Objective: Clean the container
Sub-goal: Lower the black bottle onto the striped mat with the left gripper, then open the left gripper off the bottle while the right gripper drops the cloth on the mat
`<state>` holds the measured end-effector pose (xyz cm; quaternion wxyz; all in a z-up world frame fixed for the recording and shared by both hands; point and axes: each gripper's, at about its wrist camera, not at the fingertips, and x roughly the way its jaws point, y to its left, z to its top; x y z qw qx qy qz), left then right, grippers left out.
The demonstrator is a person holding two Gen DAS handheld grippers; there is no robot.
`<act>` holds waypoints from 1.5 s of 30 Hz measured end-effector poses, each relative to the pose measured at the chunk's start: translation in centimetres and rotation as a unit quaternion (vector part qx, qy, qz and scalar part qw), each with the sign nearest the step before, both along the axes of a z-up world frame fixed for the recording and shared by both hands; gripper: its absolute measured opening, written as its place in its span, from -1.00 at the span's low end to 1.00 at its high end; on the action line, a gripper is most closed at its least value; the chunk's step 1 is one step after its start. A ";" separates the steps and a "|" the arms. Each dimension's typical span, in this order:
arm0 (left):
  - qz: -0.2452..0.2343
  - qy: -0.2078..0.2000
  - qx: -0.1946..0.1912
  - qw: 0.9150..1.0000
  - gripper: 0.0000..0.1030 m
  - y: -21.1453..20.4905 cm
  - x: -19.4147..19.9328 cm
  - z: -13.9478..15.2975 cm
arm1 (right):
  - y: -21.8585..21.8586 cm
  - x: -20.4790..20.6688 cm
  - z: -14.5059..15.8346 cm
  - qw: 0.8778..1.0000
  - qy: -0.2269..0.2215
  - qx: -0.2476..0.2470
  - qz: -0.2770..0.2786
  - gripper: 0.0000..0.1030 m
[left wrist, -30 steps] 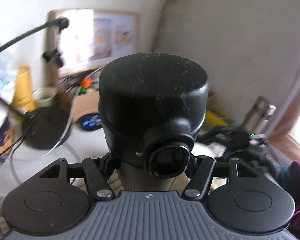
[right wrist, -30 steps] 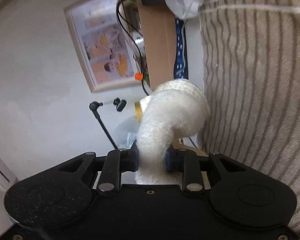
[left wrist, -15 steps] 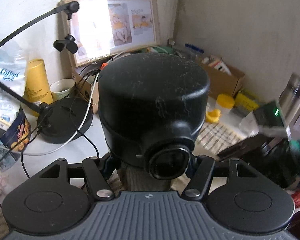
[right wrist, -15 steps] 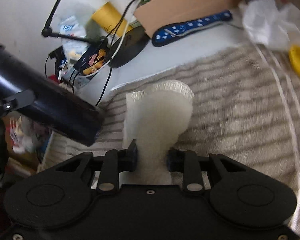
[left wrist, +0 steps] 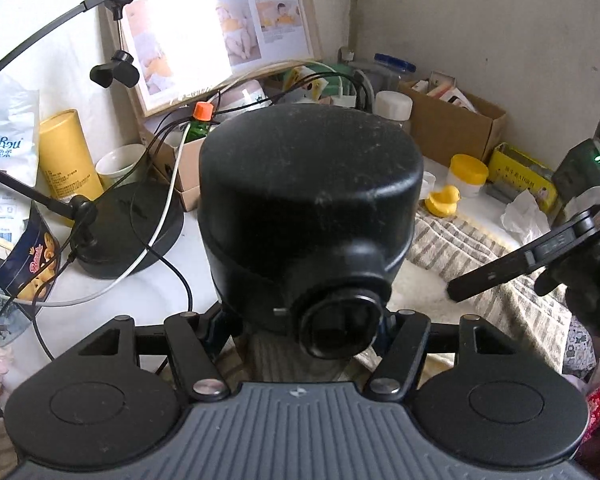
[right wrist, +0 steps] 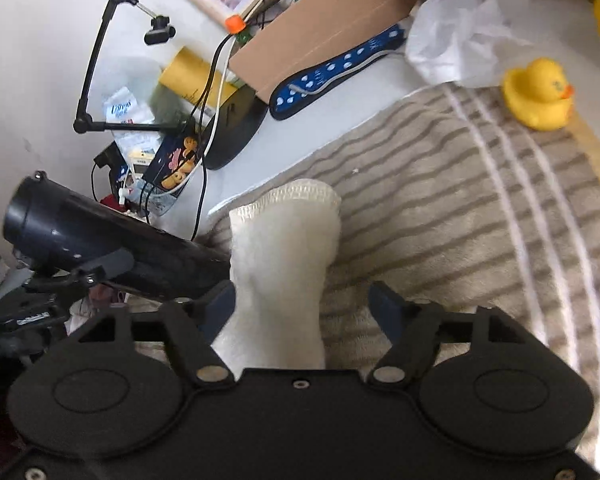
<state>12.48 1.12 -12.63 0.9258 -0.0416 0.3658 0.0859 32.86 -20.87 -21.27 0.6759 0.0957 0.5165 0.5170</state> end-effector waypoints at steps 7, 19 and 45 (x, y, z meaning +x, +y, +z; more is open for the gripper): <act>-0.001 0.017 -0.001 1.000 0.39 0.5 0.4 0.2 | -1.0 -2.1 2.1 0.999 -0.003 -0.013 -0.032 0.75; 0.000 0.028 -0.057 0.998 0.47 2.6 -4.1 2.5 | -0.1 -8.9 6.9 0.991 -0.060 -0.034 -0.113 0.91; 0.012 0.052 -0.063 0.997 0.60 2.9 -8.4 10.4 | 1.9 -23.9 20.2 0.942 -0.200 -0.111 -0.246 0.96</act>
